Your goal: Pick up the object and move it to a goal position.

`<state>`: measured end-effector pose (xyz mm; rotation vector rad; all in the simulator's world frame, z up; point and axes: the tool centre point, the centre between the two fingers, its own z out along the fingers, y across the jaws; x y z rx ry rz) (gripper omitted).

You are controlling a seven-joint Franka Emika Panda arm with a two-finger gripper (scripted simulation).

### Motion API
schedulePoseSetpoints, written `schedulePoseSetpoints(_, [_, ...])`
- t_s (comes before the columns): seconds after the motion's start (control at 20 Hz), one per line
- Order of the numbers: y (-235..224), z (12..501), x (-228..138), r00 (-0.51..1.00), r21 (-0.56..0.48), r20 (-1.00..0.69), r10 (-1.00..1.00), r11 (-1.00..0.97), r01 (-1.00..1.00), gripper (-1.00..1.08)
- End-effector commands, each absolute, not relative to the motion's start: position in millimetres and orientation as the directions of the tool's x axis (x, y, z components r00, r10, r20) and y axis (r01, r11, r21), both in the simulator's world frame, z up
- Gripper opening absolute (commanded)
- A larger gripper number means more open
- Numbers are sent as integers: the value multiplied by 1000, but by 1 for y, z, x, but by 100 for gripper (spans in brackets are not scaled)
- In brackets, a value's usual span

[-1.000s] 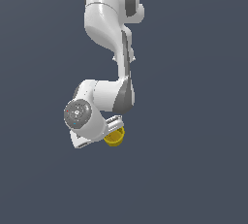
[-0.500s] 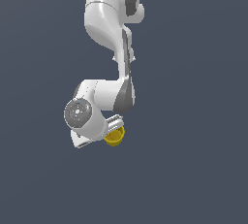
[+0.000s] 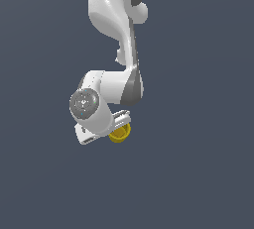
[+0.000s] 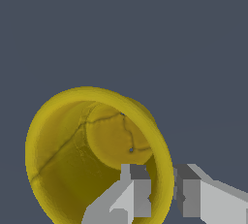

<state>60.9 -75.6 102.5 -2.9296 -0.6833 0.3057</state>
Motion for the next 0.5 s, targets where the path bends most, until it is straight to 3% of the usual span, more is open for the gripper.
schedulePoseSetpoints(0.0, [-68, 118, 56, 878, -157, -166, 449, -891, 425, -100])
schedulePoseSetpoints(0.45, [-31, 192, 23, 878, -156, -166, 449, -891, 426, -100])
